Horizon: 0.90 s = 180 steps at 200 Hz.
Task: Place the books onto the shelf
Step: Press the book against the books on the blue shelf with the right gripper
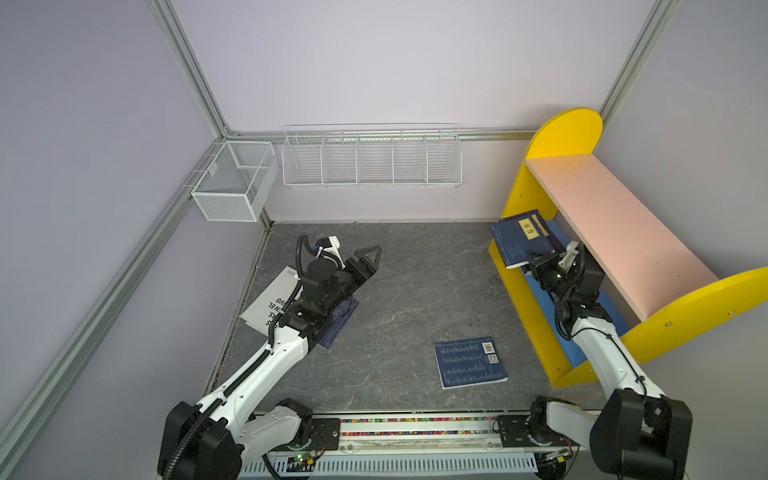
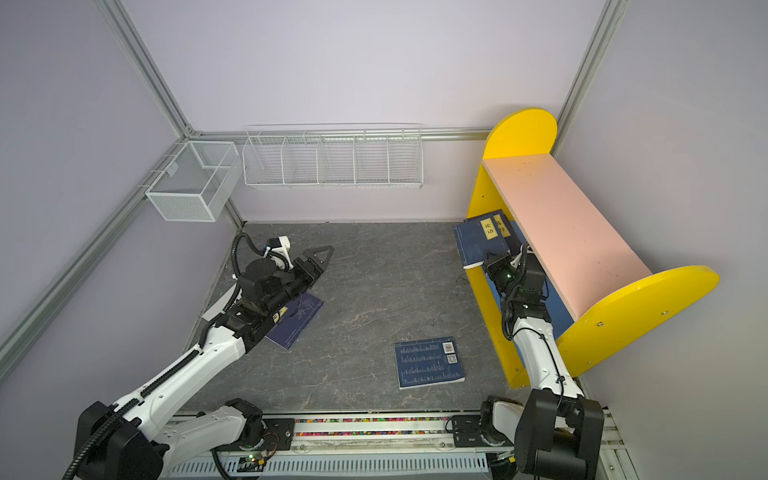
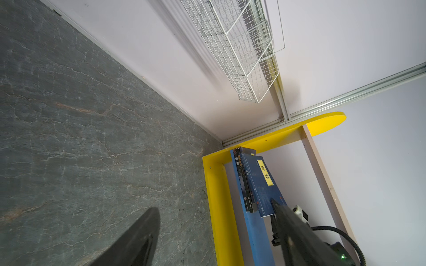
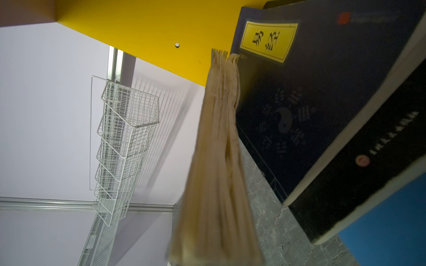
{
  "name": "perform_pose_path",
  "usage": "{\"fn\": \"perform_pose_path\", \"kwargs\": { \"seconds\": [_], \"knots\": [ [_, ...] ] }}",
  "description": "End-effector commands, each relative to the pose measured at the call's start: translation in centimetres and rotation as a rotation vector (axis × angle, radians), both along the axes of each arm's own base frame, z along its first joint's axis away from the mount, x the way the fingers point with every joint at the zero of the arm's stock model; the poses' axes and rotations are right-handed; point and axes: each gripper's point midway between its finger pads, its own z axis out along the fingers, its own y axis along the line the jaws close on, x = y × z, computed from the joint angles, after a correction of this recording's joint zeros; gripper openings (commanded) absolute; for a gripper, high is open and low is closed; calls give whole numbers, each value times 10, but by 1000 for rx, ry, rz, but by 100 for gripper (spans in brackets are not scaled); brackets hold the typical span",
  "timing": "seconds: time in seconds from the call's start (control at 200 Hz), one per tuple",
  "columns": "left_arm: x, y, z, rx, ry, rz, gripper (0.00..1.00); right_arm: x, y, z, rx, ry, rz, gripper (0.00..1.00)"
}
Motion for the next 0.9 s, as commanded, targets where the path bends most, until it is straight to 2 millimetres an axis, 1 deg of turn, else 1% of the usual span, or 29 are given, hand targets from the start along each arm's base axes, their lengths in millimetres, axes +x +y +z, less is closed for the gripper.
{"fn": "perform_pose_path", "kwargs": {
  "seconds": [0.0,0.14,0.22,0.33,0.36,0.37,0.375,0.45,0.48,0.675,0.895],
  "knots": [
    [1,1,-6,12,-3,-7,80,6,-14,50,-68,-166,-38,6],
    [3,3,-11,6,9,1,80,11,-23,56,-77,-165,-57,6],
    [4,4,-14,-6,15,3,80,18,-27,51,-61,-152,-63,6],
    [4,4,-16,-10,20,0,80,29,-27,50,-47,-152,-46,7],
    [4,4,-17,-10,21,-1,80,31,-27,42,-46,-130,-38,7],
    [4,4,-16,-10,21,-1,80,34,-27,52,-52,-145,-35,7],
    [4,4,-16,-10,21,0,80,35,-27,52,-53,-145,-35,6],
    [3,6,-18,-5,23,4,80,39,-28,49,-69,-113,-31,7],
    [2,7,-17,-5,23,6,80,40,-29,46,-77,-95,-33,7],
    [2,11,-23,-3,35,20,81,41,-41,47,-101,-94,-82,7],
    [5,12,-27,-5,43,26,80,46,-43,42,-96,-85,-78,8]
  ]
}}
